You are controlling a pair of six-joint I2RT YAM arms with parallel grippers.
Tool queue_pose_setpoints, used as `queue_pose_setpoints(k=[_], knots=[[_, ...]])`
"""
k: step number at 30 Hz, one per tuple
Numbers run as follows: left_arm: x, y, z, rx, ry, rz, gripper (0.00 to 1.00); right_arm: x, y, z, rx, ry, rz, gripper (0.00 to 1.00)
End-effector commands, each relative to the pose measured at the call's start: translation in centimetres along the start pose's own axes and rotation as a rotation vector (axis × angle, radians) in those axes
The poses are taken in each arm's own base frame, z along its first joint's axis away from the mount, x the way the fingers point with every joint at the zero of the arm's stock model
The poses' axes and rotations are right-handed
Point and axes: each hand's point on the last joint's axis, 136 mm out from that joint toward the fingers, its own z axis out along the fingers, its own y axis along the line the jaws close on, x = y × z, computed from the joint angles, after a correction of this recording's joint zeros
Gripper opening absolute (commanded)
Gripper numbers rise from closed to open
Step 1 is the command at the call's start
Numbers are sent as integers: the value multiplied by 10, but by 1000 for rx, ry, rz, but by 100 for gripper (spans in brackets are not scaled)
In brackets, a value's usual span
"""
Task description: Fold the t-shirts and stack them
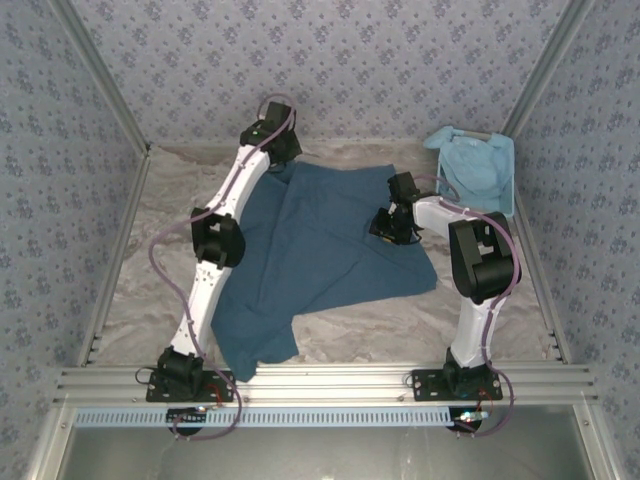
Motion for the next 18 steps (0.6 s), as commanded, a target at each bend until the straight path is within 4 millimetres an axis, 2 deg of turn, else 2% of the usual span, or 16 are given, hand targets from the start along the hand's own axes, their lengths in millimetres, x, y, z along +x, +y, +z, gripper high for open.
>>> queue_pose_setpoints(k=[1, 7, 9, 10, 11, 12, 13, 14, 15, 18], knots=[[-46, -31, -28, 94, -170, 53, 2, 20, -15, 3, 37, 67, 20, 39], [-67, -60, -21, 186, -315, 132, 0, 18, -13, 2, 33, 60, 39, 39], [-71, -56, -18, 161, -344, 125, 0, 19, -14, 1, 38, 62, 55, 39], [-72, -49, -15, 129, -348, 113, 4, 19, -15, 0, 44, 63, 60, 39], [-72, -39, -12, 96, -340, 93, 19, 18, -17, -2, 55, 57, 67, 39], [-70, -30, -10, 72, -321, 68, 50, 17, -18, -4, 63, 50, 67, 39], [-68, -23, -10, 51, -302, 57, 71, 16, -18, -7, 67, 42, 67, 39], [-65, -18, -12, 33, -280, 64, 84, 14, -20, -10, 73, 32, 90, 39], [-60, -12, -15, 7, -249, 80, 88, 13, -20, -13, 74, 20, 99, 40], [-45, 13, -28, -86, -148, 93, 88, 6, -18, -25, 65, -21, 104, 41]])
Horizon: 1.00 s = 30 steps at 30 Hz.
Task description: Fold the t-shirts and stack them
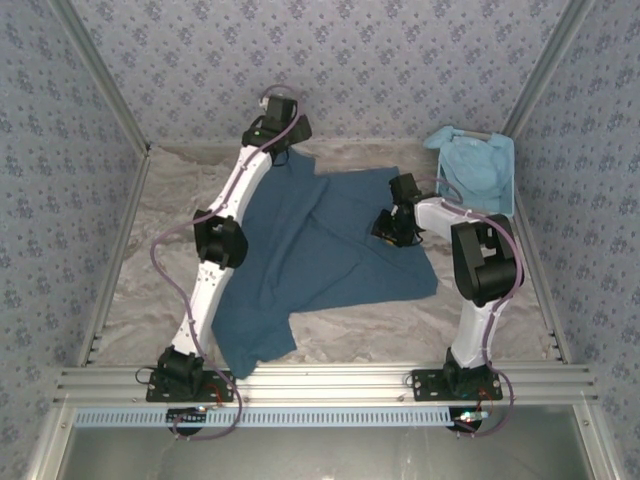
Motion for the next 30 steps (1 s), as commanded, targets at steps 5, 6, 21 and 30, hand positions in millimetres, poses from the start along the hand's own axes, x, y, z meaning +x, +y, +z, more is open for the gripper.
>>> queue_pose_setpoints(k=[5, 6, 21, 30], knots=[[42, 81, -43, -211, 314, -73, 75, -12, 0, -36, 5, -66, 27, 43], [52, 85, -41, -196, 346, -88, 70, -14, 1, -39, 3, -72, 22, 43], [122, 160, 30, -260, 533, -314, 49, -64, 9, 5, -23, -55, 11, 43], [113, 240, 41, -359, 516, -415, 47, -82, -9, 34, 74, -10, 82, 43]])
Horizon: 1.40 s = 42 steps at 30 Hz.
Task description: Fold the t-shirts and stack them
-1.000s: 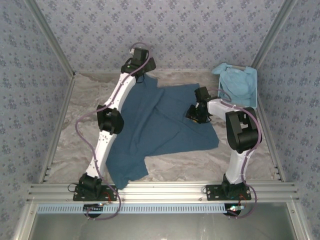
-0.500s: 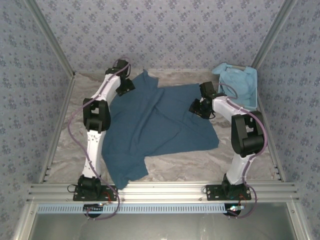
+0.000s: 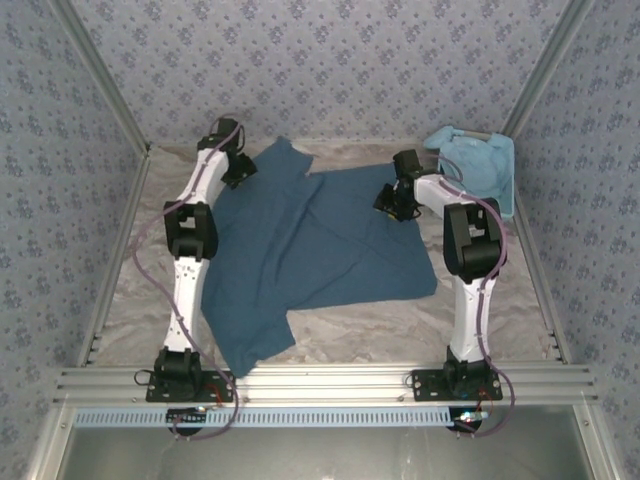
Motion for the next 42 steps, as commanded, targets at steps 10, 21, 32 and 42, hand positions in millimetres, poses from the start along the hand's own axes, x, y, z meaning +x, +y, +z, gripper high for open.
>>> queue_pose_setpoints(k=[10, 21, 32, 42], knots=[[-57, 62, 26, -14, -57, -179, 48, -20, -43, 25, 138, 68, 152, 43], [-92, 12, -64, 108, -193, -115, 71, -67, 12, -22, 4, -78, 66, 46], [96, 73, -164, -83, 66, -120, 67, -9, 5, -127, -55, -164, 137, 45], [326, 175, -225, -191, 344, -16, 62, 125, -3, -181, -165, 7, -36, 45]])
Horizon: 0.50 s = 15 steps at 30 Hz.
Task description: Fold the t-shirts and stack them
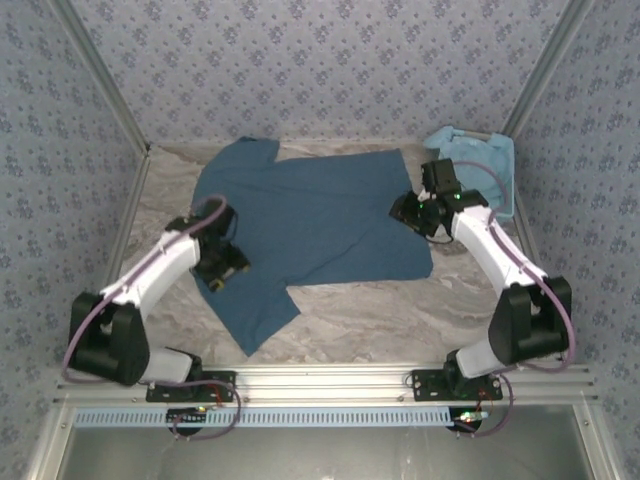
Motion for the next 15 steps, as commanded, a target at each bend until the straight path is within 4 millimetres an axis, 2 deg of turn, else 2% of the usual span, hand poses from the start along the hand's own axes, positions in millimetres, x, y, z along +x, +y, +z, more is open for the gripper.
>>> queue_pose_setpoints(k=[1, 4, 7, 11, 15], knots=[[60, 29, 1, -56, 103, 24, 61, 54, -4, -20, -48, 133, -82, 45], [101, 59, 7, -121, 145, 87, 58, 91, -8, -34, -93, 216, -118, 45], [124, 74, 17, -121, 156, 128, 54, 114, -10, -45, -128, 241, -144, 46], [136, 72, 33, -95, 154, 202, 53, 132, -18, -44, -122, 271, -139, 46], [131, 63, 43, -83, 118, 277, 54, 139, -14, -42, -123, 284, -158, 46]])
